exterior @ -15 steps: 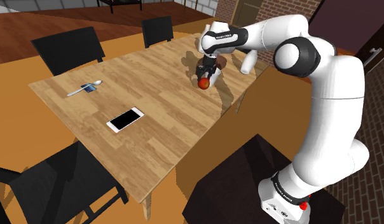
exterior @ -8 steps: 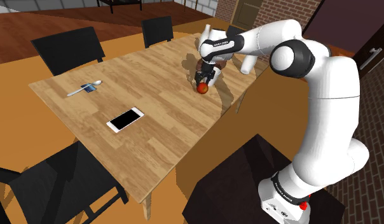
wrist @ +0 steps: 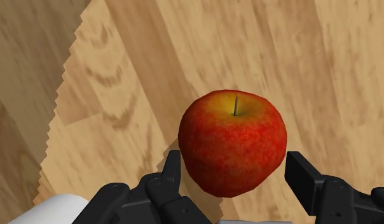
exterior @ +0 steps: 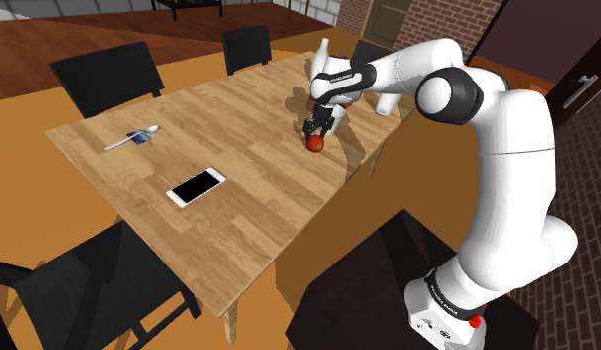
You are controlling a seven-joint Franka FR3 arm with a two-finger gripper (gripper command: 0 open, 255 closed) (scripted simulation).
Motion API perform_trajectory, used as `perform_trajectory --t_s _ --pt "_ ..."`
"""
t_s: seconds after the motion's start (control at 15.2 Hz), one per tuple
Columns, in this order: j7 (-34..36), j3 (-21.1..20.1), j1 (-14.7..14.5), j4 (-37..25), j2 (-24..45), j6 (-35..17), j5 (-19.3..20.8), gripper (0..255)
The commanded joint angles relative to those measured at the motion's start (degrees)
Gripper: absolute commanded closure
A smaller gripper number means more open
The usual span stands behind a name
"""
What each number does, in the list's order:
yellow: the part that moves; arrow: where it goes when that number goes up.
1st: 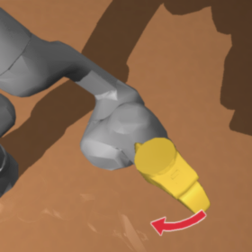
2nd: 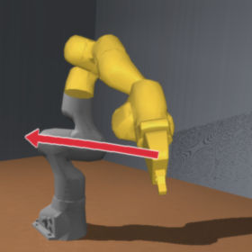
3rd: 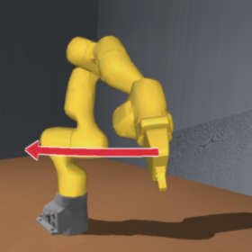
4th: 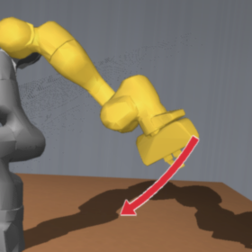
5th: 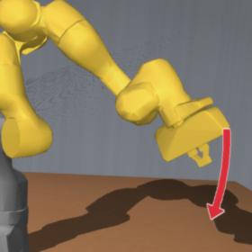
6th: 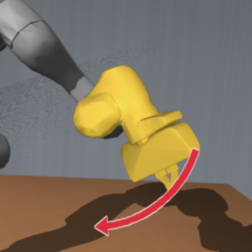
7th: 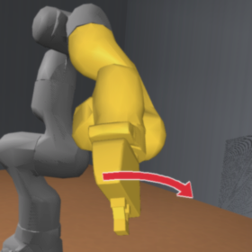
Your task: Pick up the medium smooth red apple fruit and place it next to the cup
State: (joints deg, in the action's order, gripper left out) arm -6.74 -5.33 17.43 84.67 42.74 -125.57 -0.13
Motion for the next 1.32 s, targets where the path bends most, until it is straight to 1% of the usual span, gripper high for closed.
perform_trajectory --t_s 0.0,0.26,0.33,0.66,0.92,1.25 --pt "0.0 0.0 0.0 0.0 0.1 -0.1 0.0 255" --pt "0.0 0.0 0.0 0.0 0.1 -0.1 0.0 255" --pt "0.0 0.0 0.0 0.0 0.1 -0.1 0.0 0" --pt "0.0 0.0 0.0 0.0 0.1 -0.1 0.0 0" --pt "-0.1 -0.1 0.3 -1.4 -3.7 5.1 -0.2 0" --pt "-0.1 -0.1 0.3 -1.4 -3.7 5.1 -0.2 0"
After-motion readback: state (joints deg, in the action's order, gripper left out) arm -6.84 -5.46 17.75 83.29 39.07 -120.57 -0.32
